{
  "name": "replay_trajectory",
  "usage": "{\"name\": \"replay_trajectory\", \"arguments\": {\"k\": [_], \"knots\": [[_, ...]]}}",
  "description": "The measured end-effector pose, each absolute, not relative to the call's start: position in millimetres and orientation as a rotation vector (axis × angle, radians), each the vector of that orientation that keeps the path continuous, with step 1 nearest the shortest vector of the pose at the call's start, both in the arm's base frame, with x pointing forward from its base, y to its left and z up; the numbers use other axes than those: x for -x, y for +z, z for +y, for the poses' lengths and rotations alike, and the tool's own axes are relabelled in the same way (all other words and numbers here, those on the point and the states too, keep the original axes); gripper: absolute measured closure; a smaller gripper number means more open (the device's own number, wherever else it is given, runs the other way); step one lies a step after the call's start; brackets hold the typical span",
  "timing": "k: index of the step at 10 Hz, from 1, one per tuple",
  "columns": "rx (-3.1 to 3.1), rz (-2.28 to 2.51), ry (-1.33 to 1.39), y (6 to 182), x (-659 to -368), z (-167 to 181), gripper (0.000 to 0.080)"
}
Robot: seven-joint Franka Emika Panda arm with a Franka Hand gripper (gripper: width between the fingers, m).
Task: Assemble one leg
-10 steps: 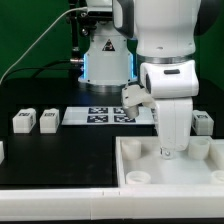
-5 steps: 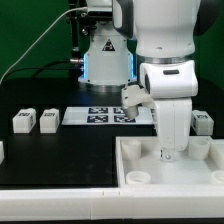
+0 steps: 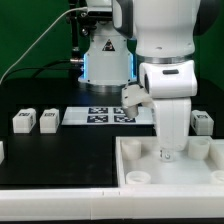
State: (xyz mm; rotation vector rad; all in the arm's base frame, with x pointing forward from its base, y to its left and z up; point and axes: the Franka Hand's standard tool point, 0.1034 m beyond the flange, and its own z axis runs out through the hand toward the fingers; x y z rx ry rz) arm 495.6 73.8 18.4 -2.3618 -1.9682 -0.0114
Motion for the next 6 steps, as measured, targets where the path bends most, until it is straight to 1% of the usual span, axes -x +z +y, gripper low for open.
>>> {"name": "replay_trajectory", "arguments": {"k": [1, 2, 4, 6], "knots": [[2.412, -1.914, -0.008, 27.4, -486.4, 83.1, 0.015], [2.485, -1.813, 0.0, 32.8, -477.7, 94.7, 0.015], [2.731, -1.431, 0.002, 42.8, -474.6, 118.3, 0.015], [2.924, -0.927, 0.007, 49.2, -467.4, 145.9, 0.015]]}}
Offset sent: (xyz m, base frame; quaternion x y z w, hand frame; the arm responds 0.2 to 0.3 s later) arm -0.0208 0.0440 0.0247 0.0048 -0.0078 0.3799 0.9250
